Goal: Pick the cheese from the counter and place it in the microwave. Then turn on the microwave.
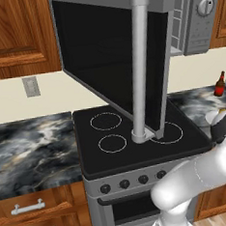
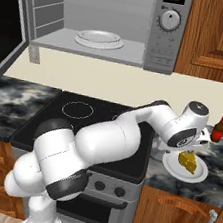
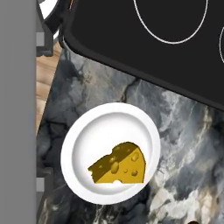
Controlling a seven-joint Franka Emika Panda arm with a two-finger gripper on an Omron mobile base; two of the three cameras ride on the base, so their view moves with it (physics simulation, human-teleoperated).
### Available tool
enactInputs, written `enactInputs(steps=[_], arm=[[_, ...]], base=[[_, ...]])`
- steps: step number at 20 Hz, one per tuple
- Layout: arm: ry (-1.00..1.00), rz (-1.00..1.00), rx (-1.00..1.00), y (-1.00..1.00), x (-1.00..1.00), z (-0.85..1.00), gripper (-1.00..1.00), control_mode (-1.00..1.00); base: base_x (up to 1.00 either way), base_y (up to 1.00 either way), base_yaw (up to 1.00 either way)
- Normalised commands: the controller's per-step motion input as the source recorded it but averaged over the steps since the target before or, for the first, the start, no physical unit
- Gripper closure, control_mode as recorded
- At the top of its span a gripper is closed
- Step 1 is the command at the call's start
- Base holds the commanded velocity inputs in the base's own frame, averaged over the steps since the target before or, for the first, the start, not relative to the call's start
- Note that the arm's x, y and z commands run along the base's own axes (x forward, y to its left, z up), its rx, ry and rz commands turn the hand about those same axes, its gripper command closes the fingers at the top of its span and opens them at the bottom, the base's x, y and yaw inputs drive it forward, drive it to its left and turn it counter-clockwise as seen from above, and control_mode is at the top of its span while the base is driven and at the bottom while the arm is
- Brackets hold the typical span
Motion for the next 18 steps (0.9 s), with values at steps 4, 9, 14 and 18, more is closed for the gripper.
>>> enactInputs(steps=[4,9,14,18], arm=[[0.05,0.0,0.0,-0.11,0.35,-0.11,-1.0,-1.0],[0.02,0.0,0.0,-0.18,0.25,-0.14,-1.0,-1.0],[0.0,0.02,0.0,-0.28,0.12,-0.19,-1.0,-1.0],[0.0,0.0,0.0,-0.16,0.11,-0.14,-1.0,-1.0]], base=[[0.0,0.0,0.0],[0.0,0.0,0.0],[0.0,0.0,0.0],[0.0,0.0,0.0]])
